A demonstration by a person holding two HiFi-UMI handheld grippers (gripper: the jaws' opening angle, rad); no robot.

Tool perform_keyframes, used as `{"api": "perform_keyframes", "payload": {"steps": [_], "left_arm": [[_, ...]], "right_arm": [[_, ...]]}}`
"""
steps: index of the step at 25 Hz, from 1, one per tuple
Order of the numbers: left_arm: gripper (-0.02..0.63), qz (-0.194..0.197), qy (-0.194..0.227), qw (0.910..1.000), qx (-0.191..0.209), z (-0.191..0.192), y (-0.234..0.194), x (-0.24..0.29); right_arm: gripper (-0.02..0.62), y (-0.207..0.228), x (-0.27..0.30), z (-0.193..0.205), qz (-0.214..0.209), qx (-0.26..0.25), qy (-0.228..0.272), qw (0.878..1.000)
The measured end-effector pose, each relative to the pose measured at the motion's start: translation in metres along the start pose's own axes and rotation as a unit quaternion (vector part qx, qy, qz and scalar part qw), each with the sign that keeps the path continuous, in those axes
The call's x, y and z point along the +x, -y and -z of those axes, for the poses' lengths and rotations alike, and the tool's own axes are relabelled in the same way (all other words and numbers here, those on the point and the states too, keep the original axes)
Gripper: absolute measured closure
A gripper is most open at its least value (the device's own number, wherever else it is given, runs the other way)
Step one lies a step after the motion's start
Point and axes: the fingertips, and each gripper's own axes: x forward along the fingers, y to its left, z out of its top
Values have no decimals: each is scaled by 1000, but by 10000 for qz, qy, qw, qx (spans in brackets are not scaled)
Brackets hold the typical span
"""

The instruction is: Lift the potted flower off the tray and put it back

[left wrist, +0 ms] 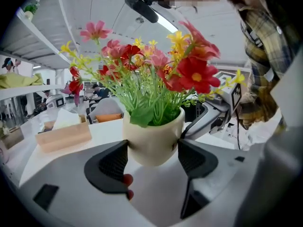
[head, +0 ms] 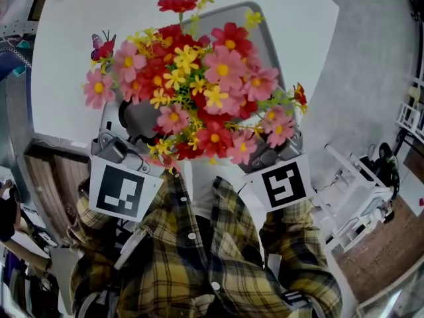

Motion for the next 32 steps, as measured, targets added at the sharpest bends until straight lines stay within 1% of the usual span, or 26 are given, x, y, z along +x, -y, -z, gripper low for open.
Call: {"api": "perform_keyframes", "payload": {"steps": [3,10,16,19,32], "left_arm": [[284,32,-101,9999,1,0,0,-1],[284,-14,-128,9999,-53,0,-1,-3],[284,-86,-214,9997,-1,2,-2,-5],[284,-92,-238,9997,-14,2,-2,-5],[284,-77,-328,9994,-47,2,-1,-5]], "right_arm": [[238,-1,0,-1,8,12,-18,10000],[238,-3,1,-2,-75,74,-16,9999],[238,-4,4,-1,-110,180,22,9998],[238,-4,3,-2,-120,154,17,9998],[238,-6,3,-1,-126,199,-129,9996]]}}
